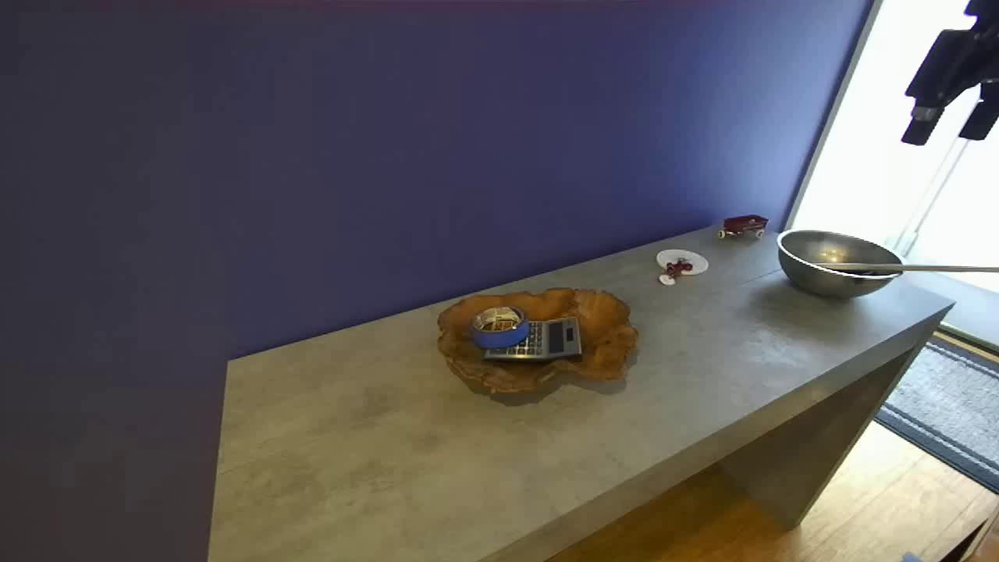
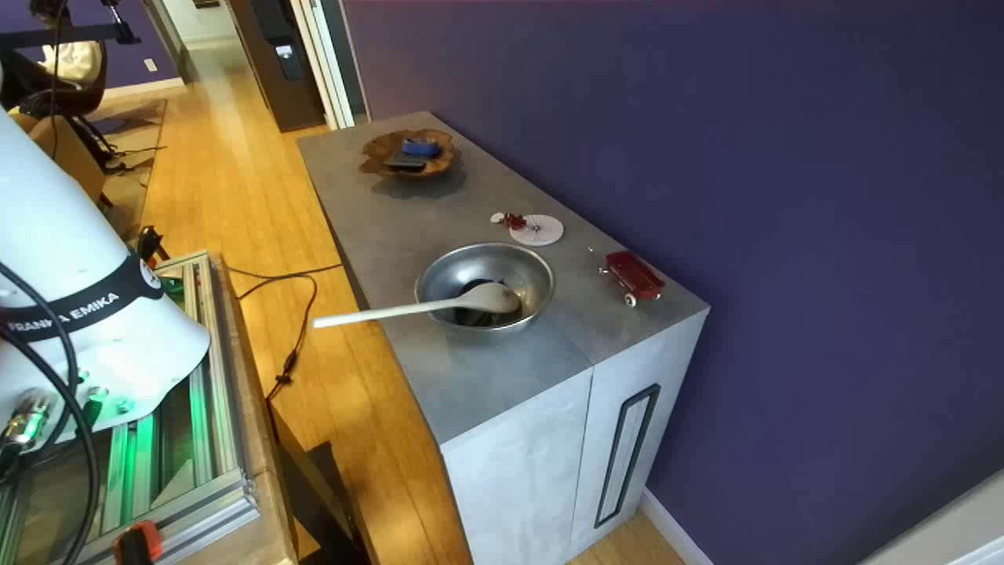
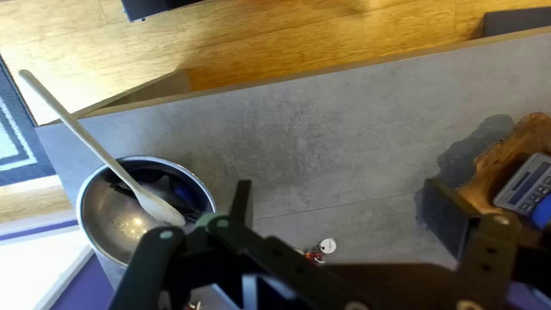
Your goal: Put the wooden spoon on the wooden tray.
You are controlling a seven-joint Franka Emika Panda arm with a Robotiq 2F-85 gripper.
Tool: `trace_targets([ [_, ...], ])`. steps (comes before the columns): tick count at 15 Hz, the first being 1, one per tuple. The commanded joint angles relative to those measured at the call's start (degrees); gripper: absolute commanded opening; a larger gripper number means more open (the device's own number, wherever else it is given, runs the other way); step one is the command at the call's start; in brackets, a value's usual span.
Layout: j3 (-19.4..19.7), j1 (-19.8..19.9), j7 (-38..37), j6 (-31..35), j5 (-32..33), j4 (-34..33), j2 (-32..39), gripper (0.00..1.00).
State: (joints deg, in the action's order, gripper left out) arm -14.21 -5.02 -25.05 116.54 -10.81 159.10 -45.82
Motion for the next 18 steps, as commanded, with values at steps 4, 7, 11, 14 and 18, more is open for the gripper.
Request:
trace_targets([
  [4,0.0,0.0,0.0,-0.2,0.0,-0.1,0.1,1.00],
  [7,0.0,0.0,0.0,-0.2,0.0,-0.1,0.1,1.00],
  [11,0.0,0.0,0.0,-0.2,0.0,-0.1,0.1,1.00],
  [14,0.0,0.0,0.0,-0.2,0.0,-0.1,0.1,1.00],
  [18,1.0,2.6,-0.6,3.9,-0.1,-0.2,4.1,1.00],
])
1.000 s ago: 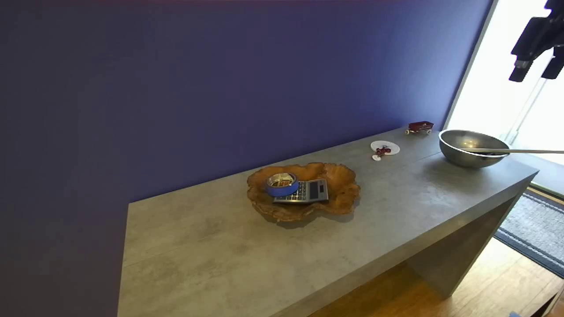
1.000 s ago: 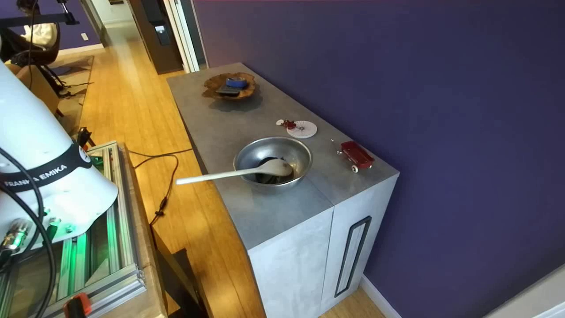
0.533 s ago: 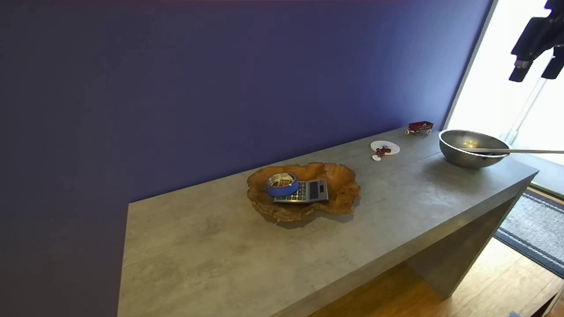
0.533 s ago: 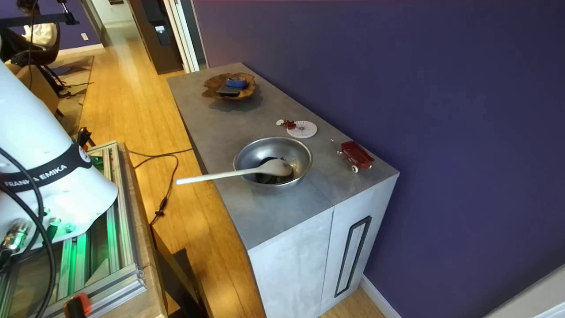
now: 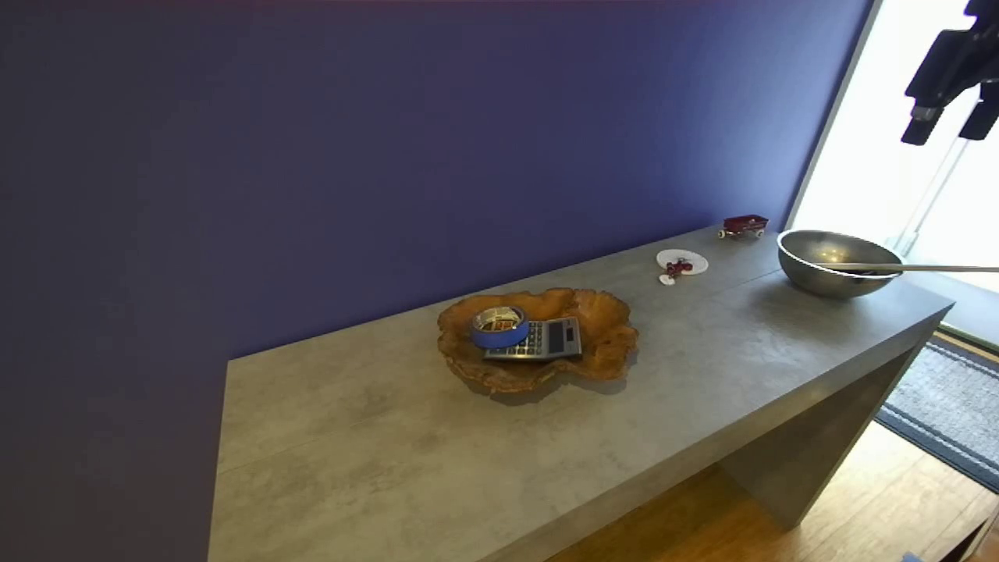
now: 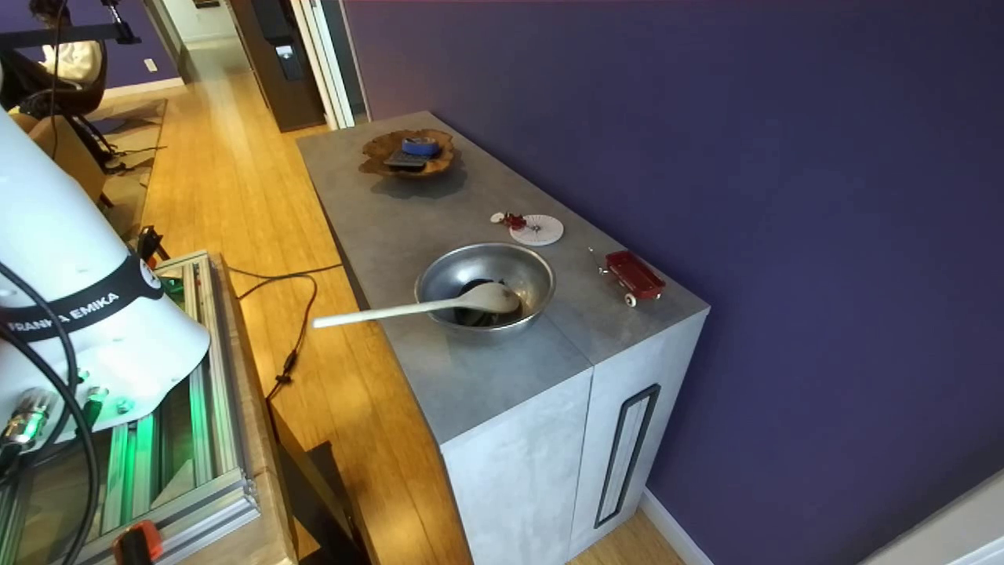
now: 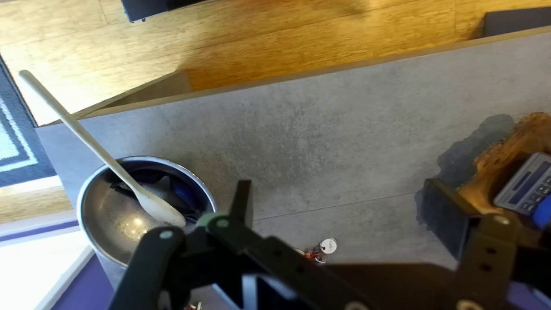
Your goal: Put the wooden spoon on the wooden tray.
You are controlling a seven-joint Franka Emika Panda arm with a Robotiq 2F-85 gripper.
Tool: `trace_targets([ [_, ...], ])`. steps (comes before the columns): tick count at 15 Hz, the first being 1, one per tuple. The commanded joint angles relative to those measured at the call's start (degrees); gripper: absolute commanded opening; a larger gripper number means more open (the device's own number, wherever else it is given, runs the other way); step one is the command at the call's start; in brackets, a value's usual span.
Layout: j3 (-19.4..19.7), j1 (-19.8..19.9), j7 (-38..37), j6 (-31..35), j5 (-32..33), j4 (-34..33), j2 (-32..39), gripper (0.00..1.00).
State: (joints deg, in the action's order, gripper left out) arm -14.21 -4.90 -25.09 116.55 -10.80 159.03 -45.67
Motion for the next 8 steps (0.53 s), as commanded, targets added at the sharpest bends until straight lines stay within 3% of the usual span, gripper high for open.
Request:
trace_targets([
  [1,1.5,4.0,-0.7,5.7,0.7,-0.1,5.5,1.00],
  [5,5.9,14.0,-1.4,12.4,6.5,-0.1,14.8,1.00],
  [8,11.3,20.4,-0.7,13.0,10.3,-1.6,23.7,1.00],
])
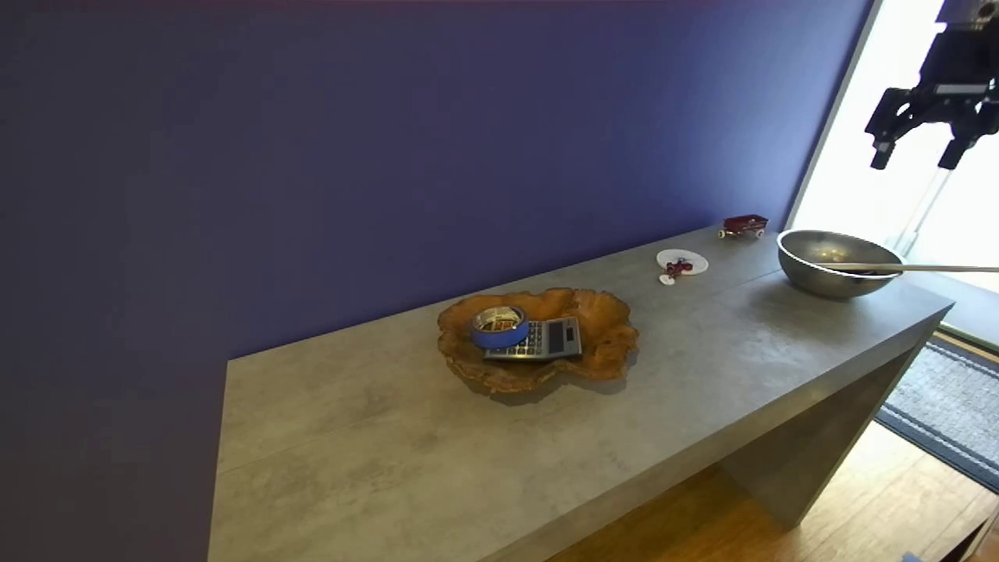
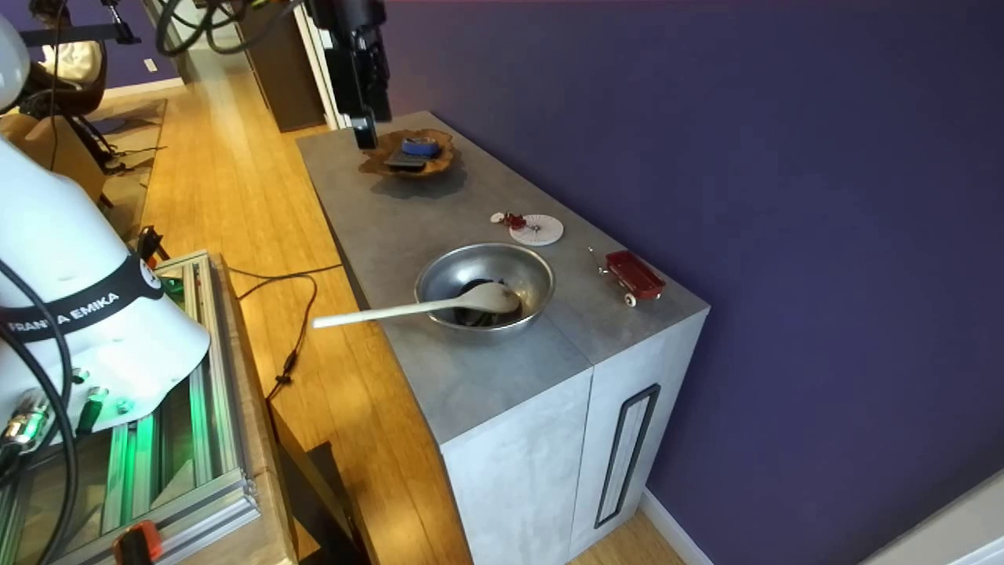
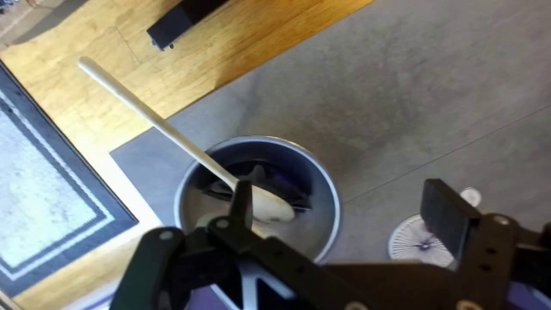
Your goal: Put the wooden spoon on the wooden tray.
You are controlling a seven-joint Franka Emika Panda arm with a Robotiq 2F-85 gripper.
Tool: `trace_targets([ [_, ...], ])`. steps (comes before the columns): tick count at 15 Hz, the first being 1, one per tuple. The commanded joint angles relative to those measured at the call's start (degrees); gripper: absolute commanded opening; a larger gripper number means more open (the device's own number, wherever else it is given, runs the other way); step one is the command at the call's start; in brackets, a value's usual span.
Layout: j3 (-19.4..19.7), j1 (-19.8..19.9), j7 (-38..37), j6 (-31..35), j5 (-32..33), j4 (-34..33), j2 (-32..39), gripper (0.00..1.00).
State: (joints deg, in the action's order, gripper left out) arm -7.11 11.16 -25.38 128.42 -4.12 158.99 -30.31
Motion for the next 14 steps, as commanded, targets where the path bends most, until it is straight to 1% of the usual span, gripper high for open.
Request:
trace_targets([
  [1,5.6,5.8,-0.3,-0.4,5.3,-2.4,10.9,1.00],
  [3,8.2,6.9,1.3,-4.8,8.2,-4.6,15.8,1.00],
  [5,10.6,6.0,4.3,-11.0,8.5,-7.3,18.7,1.00],
  [6,10.8,5.3,2.6,-5.9,7.9,-3.3,15.0,1.00],
  [7,11.5,5.2,3.3,-7.8,7.9,-4.5,16.6,1.00],
  [9,11.9,4.9,3.6,-9.2,7.9,-6.1,18.4,1.00],
  [10,11.8,3.8,7.4,-8.5,7.3,-5.5,17.2,1.00],
  [11,11.6,3.1,10.3,-6.5,9.0,-4.8,17.2,1.00],
  [13,12.7,1.9,16.2,-1.8,8.1,-4.1,19.2,1.00],
  [14,13.6,1.8,19.9,1.5,8.5,-4.4,21.8,1.00],
])
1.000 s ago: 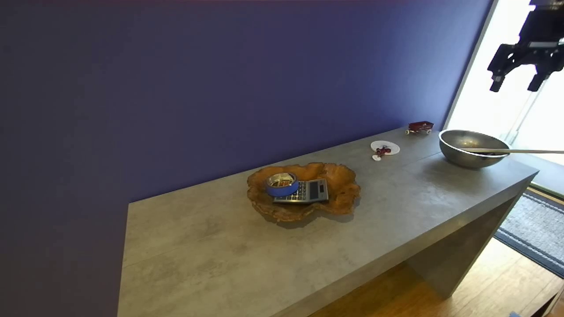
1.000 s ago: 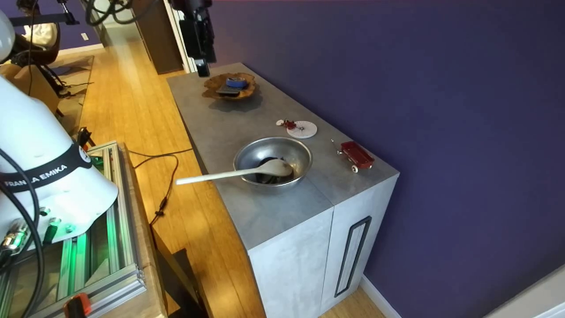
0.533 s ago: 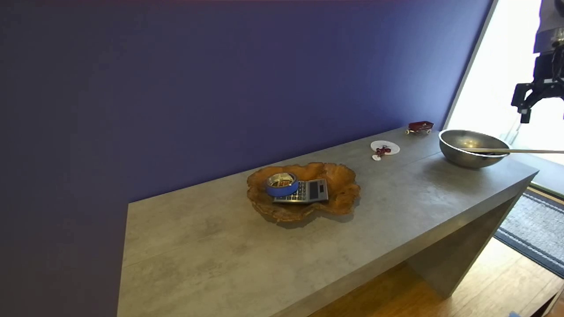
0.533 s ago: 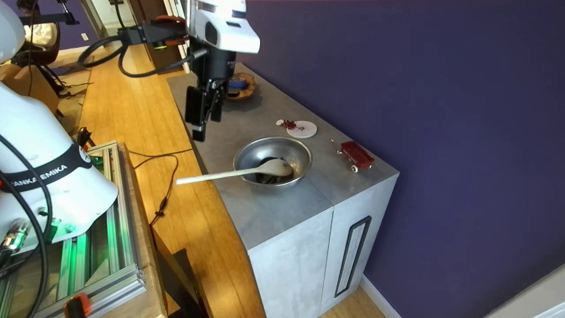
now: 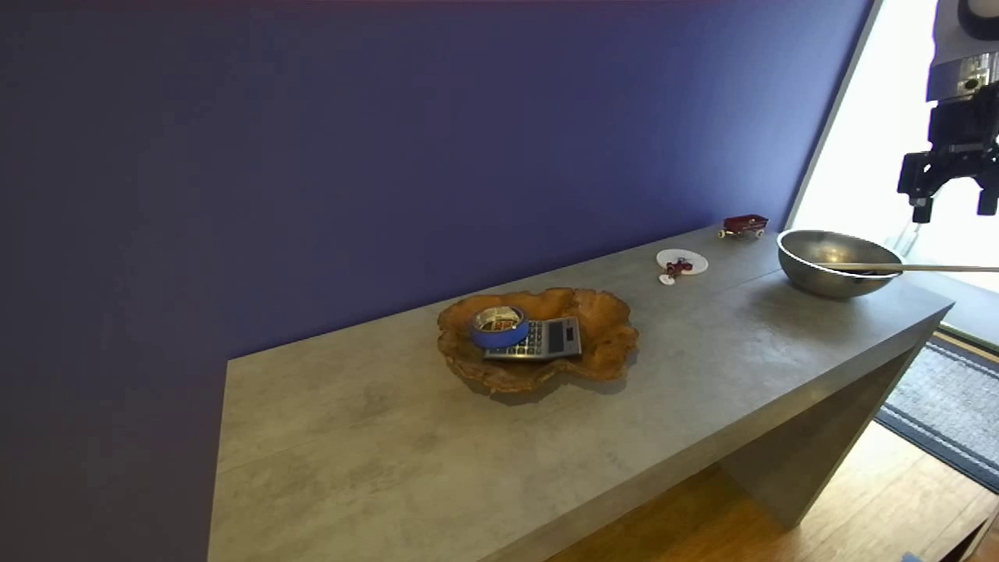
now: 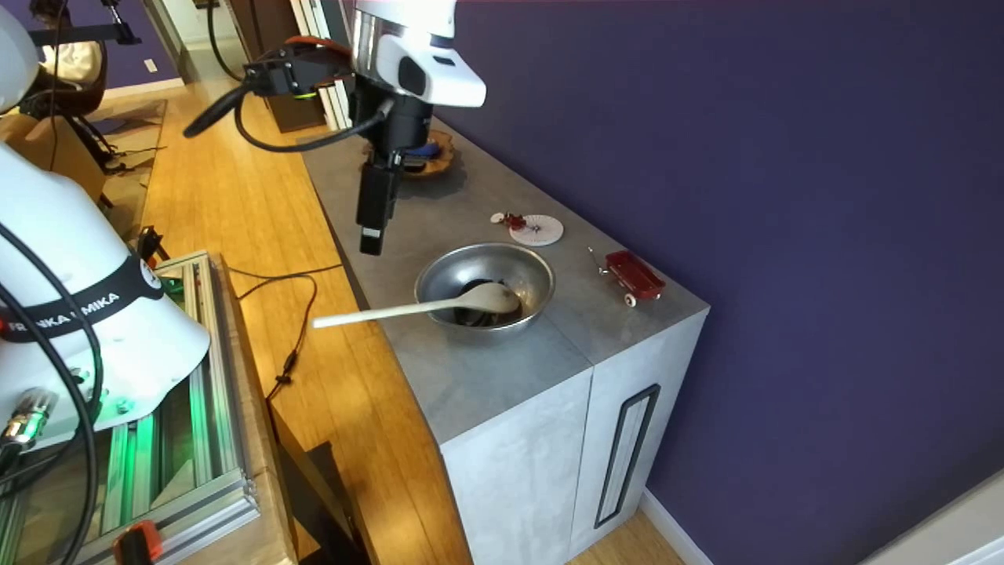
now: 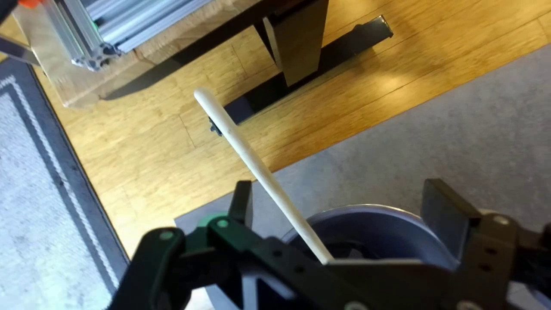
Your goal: Put the wooden spoon on the wooden tray.
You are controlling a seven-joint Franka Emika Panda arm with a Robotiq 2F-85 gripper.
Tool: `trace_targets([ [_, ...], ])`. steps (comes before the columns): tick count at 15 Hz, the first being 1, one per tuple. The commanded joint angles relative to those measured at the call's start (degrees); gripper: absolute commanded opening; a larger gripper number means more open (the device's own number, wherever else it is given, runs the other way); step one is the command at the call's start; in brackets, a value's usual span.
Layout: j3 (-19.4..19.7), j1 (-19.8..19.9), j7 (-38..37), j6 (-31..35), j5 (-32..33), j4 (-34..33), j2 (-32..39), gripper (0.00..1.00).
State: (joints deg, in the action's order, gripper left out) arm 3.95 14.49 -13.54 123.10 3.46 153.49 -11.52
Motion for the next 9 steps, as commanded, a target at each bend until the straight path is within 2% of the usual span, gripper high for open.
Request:
trace_targets([
  [1,3.4,-1.9,11.8,9.8,0.0,1.4,4.0,1.00],
  [5,6.6,-2.9,29.2,19.8,-5.2,0.8,11.1,0.98],
  [7,6.4,-3.0,35.0,22.6,-8.0,-0.2,14.0,0.81],
  [9,5.4,-3.0,37.4,24.8,-9.6,-1.3,16.5,0.67],
])
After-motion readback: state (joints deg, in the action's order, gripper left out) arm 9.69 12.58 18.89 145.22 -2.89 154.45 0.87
